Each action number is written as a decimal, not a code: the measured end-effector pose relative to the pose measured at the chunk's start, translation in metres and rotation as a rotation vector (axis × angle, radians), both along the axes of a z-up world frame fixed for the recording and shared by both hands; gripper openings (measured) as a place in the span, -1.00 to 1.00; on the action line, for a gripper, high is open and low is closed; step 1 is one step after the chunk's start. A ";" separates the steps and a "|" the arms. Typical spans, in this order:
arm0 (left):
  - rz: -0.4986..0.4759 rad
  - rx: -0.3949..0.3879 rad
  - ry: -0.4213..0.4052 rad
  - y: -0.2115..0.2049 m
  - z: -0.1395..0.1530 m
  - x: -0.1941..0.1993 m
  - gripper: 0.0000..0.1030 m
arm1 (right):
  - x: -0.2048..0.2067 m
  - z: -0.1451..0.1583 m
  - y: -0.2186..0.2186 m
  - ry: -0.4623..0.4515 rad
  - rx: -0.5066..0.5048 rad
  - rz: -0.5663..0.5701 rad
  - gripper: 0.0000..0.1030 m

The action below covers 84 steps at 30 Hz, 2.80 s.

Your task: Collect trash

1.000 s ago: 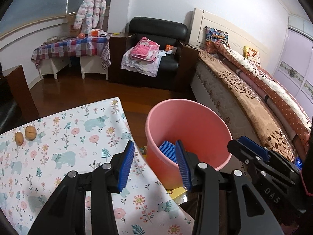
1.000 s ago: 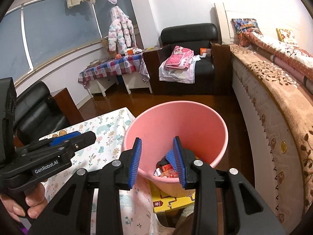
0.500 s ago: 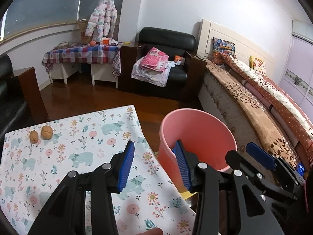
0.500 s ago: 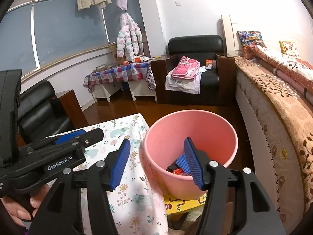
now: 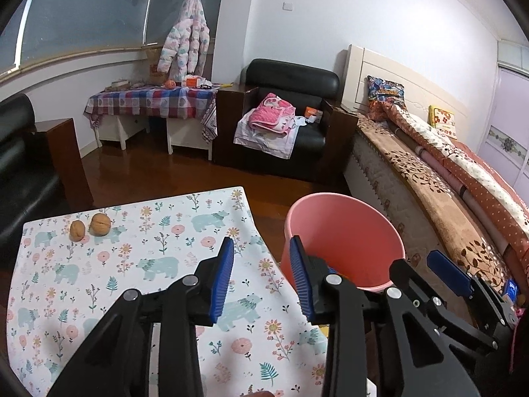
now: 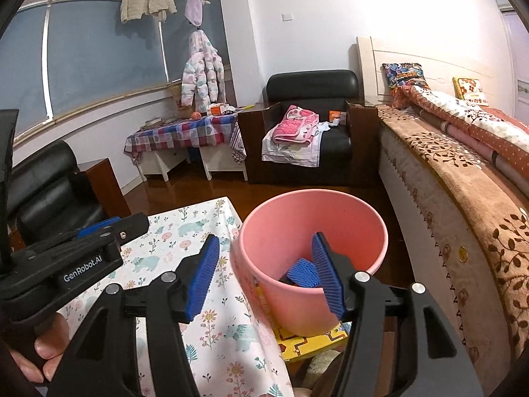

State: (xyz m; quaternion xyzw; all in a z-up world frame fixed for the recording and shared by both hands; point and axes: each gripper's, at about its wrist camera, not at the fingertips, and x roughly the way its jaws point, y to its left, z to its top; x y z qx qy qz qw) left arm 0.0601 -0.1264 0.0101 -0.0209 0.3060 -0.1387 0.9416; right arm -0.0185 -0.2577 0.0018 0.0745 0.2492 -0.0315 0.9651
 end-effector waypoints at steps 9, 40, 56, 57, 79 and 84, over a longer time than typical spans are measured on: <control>-0.006 0.013 -0.018 0.003 0.000 -0.015 -0.35 | -0.009 0.002 0.006 -0.009 0.002 0.002 0.14; -0.021 0.017 -0.011 0.003 -0.007 -0.031 -0.35 | -0.022 -0.005 0.001 0.005 0.005 -0.019 0.14; -0.025 0.020 -0.005 0.000 -0.010 -0.030 -0.35 | -0.017 -0.009 0.000 0.020 0.023 -0.019 0.14; -0.025 0.020 -0.005 0.000 -0.010 -0.031 -0.35 | -0.017 -0.009 0.000 0.020 0.023 -0.019 0.14; -0.027 0.018 0.009 0.002 -0.017 -0.028 -0.35 | -0.017 -0.019 -0.002 0.035 0.032 -0.018 0.14; -0.027 0.016 0.012 0.002 -0.018 -0.028 -0.35 | -0.017 -0.021 -0.003 0.038 0.033 -0.019 0.14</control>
